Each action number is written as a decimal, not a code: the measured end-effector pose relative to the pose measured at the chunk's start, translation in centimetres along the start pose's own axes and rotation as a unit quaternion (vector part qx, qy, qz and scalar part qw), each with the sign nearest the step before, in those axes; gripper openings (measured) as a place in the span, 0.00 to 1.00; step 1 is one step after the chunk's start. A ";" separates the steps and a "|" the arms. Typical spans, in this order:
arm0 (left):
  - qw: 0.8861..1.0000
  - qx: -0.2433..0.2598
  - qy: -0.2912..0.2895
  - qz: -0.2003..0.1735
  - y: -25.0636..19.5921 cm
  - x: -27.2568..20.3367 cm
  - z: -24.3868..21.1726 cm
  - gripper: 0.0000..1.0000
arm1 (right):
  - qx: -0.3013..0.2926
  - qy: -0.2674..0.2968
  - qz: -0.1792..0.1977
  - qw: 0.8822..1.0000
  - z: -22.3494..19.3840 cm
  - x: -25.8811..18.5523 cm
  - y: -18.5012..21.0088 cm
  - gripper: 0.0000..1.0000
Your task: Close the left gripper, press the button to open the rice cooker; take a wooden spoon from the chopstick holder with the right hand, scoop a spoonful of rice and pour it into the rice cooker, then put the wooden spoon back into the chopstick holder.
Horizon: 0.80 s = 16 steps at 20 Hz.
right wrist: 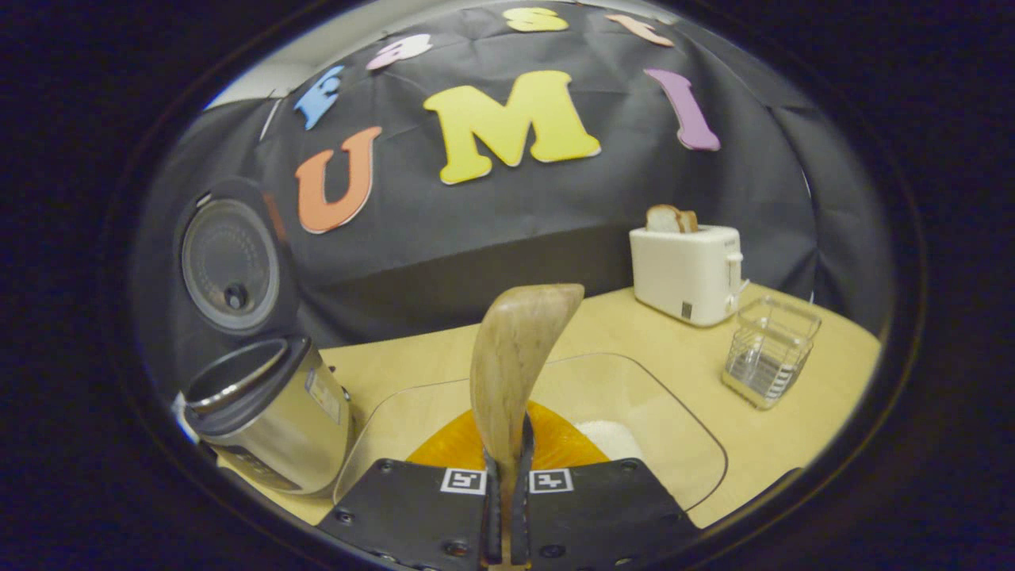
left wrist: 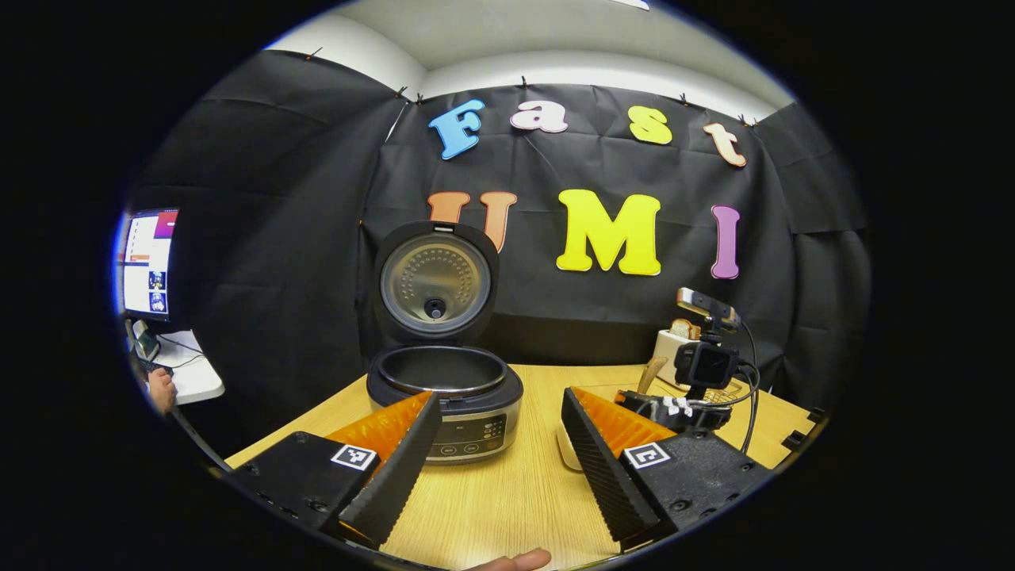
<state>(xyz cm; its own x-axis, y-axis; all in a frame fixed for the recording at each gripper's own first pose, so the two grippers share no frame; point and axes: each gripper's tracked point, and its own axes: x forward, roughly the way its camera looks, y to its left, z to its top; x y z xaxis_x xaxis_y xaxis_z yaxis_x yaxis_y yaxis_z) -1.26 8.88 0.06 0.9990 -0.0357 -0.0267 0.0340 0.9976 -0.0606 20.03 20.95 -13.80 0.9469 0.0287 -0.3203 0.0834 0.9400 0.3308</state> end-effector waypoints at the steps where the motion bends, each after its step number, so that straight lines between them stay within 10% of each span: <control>1: 1.000 -0.001 0.000 0.000 0.0 0.0 -0.1 0.97 | 0.020 0.008 0.011 1.000 -0.1 -0.2 0.3 0.05; 16: 1.000 -0.009 0.007 -0.001 0.2 0.3 -0.5 0.97 | 0.186 0.083 0.097 0.974 0.4 -0.1 2.1 0.05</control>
<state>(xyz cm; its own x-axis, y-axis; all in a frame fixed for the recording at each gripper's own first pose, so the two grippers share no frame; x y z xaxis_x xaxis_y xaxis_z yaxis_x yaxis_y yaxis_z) -0.93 9.07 -0.50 0.9985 -0.0386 -0.0398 0.0353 0.9962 -0.0792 20.29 22.82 -12.70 0.8956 0.2772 -0.3480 0.0435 0.7238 0.6886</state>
